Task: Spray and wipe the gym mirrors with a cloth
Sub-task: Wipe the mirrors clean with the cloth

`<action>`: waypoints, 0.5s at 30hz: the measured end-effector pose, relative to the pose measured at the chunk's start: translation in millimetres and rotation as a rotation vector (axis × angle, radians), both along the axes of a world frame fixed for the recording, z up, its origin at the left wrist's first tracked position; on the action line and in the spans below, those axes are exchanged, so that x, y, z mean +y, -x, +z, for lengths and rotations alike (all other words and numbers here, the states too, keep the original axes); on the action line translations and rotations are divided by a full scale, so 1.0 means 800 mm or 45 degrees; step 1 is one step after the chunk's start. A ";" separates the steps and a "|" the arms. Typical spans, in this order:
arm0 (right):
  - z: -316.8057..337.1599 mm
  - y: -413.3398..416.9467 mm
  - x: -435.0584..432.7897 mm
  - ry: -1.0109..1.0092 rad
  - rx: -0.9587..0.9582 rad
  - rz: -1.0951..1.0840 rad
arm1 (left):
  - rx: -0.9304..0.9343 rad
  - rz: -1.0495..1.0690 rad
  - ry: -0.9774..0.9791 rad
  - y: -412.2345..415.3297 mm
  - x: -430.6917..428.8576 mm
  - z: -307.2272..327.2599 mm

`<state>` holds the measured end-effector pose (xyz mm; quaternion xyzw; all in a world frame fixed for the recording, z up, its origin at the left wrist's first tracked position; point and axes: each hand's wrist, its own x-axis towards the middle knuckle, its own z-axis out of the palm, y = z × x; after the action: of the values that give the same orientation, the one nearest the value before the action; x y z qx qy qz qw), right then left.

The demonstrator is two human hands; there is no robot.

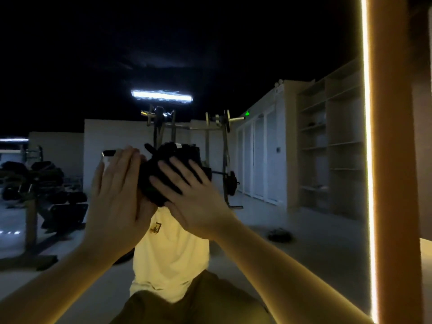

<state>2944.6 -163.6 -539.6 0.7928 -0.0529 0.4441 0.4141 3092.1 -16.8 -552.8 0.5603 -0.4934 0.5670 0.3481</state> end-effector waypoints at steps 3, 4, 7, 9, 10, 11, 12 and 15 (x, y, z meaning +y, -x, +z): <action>-0.002 0.050 -0.045 -0.008 -0.098 -0.023 | -0.012 0.062 -0.077 0.016 -0.013 -0.012; 0.000 0.069 -0.061 -0.058 -0.173 -0.023 | -0.007 0.085 -0.095 0.022 -0.021 -0.015; 0.004 0.133 -0.109 -0.315 -0.433 -0.101 | 0.037 0.107 -0.123 0.034 -0.043 -0.020; 0.000 0.173 -0.136 -0.524 -0.643 -0.166 | 0.080 0.124 -0.128 0.038 -0.053 -0.023; -0.004 0.188 -0.145 -0.614 -0.748 -0.194 | 0.087 0.136 -0.127 0.038 -0.056 -0.025; -0.008 0.198 -0.151 -0.694 -0.848 -0.212 | 0.082 0.151 -0.125 0.038 -0.058 -0.027; -0.011 0.202 -0.153 -0.768 -0.938 -0.218 | 0.072 0.169 -0.122 0.038 -0.059 -0.027; -0.013 0.174 -0.134 -0.924 -1.103 -0.205 | 0.058 0.194 -0.123 0.038 -0.059 -0.027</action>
<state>2805.7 -271.0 -550.3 0.6232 -0.4272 0.6492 0.0884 3061.5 -63.7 -574.1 0.6249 -0.4682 0.5545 0.2877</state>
